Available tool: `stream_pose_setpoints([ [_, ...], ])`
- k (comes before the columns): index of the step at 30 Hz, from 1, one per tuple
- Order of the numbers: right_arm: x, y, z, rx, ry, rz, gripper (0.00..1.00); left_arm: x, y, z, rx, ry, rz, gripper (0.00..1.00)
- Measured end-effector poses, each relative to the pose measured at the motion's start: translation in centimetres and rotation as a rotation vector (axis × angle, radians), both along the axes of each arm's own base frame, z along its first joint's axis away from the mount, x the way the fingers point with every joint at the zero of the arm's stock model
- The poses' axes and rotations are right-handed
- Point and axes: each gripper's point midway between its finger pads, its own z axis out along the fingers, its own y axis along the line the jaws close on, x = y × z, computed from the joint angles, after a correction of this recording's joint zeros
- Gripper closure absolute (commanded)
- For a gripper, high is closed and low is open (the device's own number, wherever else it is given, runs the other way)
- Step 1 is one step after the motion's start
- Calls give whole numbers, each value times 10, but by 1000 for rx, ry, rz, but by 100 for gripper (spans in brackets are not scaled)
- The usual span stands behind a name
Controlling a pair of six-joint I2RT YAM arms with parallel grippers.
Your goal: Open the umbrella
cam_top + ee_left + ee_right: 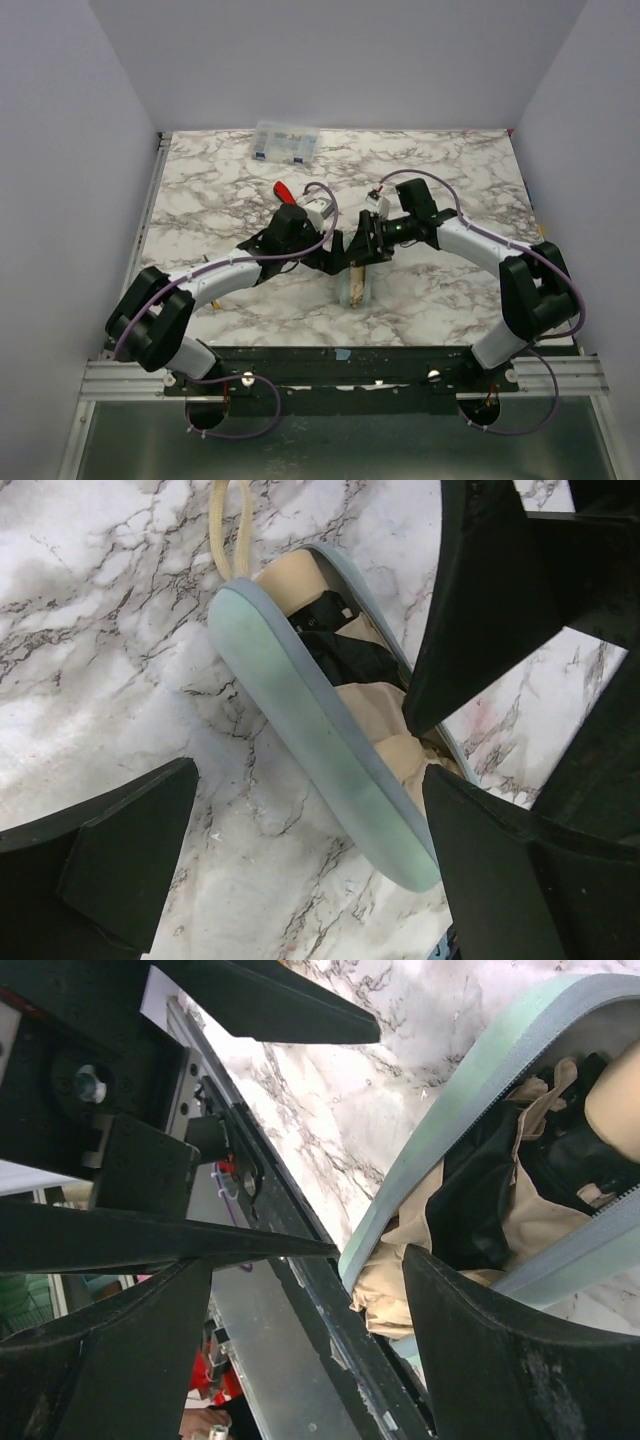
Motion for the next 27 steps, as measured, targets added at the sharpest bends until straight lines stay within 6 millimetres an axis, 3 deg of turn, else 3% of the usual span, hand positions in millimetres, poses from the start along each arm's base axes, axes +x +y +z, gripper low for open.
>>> stream_pose_setpoints([
  [9, -3, -7, -11, -41, -21, -18, 19, 1, -11, -30, 62, 91, 18, 12],
  [14, -13, -23, -23, -114, -52, -22, 19, -4, -8, -34, 78, 104, 18, 29],
  [20, -17, -40, -35, -196, -75, -27, 20, -17, 8, -40, 94, 103, 19, 38],
  [25, -11, -51, -47, -277, -97, -58, 19, -21, 16, -41, 100, 92, 18, 61],
  [27, -8, -54, -49, -295, -101, -73, 18, -22, 18, -43, 101, 96, 17, 77],
])
